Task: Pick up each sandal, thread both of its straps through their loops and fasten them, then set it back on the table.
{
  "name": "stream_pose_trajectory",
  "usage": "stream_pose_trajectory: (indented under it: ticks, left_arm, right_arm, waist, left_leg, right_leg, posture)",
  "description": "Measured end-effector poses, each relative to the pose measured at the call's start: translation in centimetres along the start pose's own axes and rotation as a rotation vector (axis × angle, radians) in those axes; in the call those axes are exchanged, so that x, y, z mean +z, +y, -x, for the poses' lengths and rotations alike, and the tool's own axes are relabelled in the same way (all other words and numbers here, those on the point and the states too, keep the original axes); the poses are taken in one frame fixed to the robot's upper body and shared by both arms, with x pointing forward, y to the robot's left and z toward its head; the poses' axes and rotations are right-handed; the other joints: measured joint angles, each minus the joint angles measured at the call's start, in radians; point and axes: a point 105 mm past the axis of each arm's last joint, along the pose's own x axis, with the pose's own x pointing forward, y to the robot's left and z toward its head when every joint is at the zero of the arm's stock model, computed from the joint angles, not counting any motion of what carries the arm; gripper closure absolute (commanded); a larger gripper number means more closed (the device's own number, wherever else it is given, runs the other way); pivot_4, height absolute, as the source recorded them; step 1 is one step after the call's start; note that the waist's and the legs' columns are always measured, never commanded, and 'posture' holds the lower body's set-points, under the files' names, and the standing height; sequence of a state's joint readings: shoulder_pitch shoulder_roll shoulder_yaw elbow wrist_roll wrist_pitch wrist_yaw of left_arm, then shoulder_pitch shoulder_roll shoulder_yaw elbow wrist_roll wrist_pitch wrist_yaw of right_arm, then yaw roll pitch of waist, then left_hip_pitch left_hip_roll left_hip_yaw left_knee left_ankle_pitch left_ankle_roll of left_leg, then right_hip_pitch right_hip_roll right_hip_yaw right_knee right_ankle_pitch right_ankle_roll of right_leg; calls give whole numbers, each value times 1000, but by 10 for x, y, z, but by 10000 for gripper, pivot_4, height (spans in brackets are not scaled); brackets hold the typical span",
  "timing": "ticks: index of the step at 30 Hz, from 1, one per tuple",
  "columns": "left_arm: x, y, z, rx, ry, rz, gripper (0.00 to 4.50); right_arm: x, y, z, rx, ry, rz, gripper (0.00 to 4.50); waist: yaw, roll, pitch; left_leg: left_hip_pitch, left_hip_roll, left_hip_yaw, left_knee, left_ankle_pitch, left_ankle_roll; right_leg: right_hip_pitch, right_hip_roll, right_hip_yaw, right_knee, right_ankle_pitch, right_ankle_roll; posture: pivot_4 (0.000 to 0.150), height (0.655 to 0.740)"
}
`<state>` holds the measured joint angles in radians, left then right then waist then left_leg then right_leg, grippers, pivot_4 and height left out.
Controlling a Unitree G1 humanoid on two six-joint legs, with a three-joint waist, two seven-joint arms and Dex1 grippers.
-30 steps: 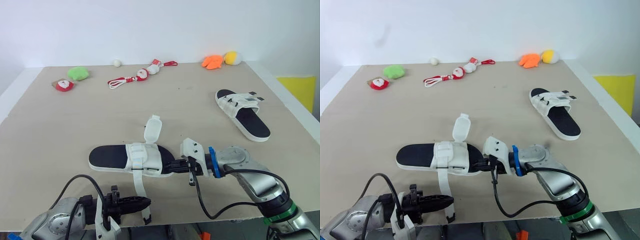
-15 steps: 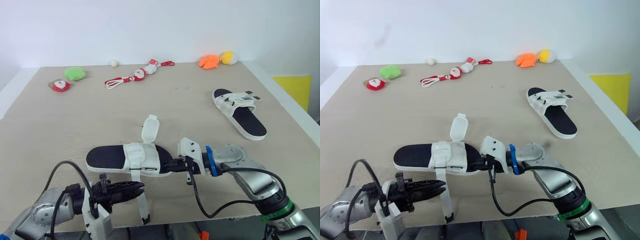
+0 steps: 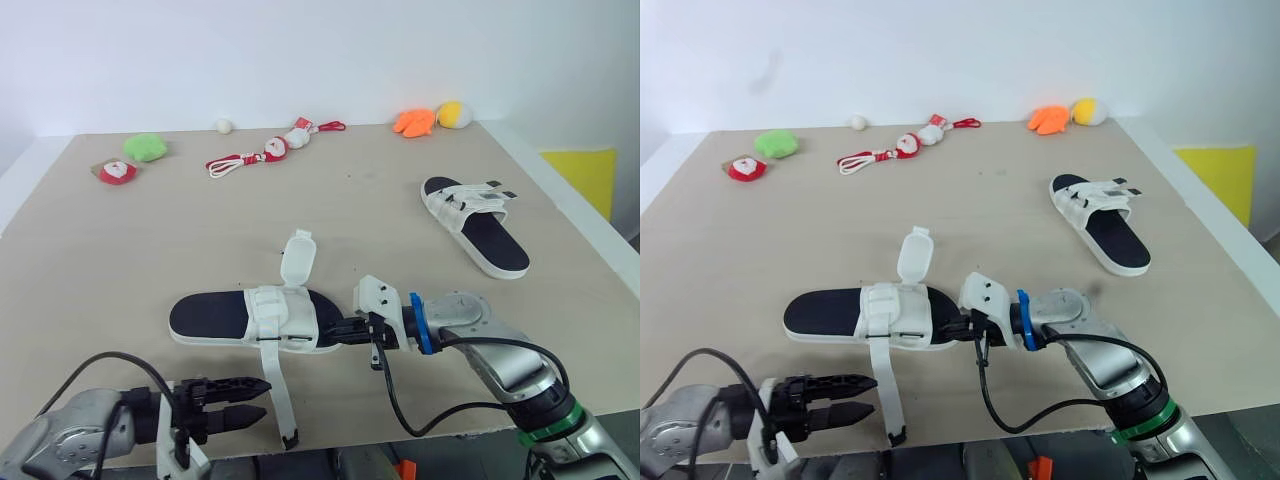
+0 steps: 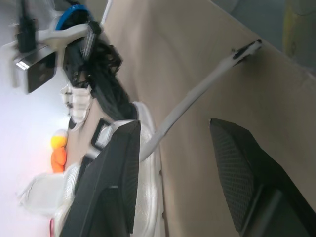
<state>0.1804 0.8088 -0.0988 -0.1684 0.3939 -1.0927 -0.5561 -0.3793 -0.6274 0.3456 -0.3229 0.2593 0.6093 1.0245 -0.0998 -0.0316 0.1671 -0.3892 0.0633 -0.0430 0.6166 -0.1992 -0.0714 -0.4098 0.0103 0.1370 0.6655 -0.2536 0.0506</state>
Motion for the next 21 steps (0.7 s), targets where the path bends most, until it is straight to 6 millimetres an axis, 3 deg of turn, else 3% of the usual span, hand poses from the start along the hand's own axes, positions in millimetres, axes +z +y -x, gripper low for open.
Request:
stream_pose_trajectory:
  ticks: [12,17,21]
  left_arm:
    - [5,-5,-30,-32,-77,-2,22319]
    - [6,3,-34,-20,-105,-30,41937]
    - [5,11,-35,-3,-113,-7,44194]
  right_arm:
    - [0,2,2,-11,5,0,45000]
    - [-1,3,3,-19,11,-6,45000]
    - [-2,2,3,-23,13,-7,45000]
  waist:
    - [1,-1,0]
    - [3,2,-1]
    - [3,2,-2]
  left_leg:
    - [-1,0,0,0,-1,-1]
    - [0,-2,0,0,-1,-1]
    - [0,-2,0,0,-1,-1]
  right_leg:
    - [0,0,0,0,-1,-1]
    - [1,-1,1,0,-1,0]
    - [2,-1,1,-1,-1,0]
  posture:
    - [1500,7400]
    - [1500,7400]
    - [1500,7400]
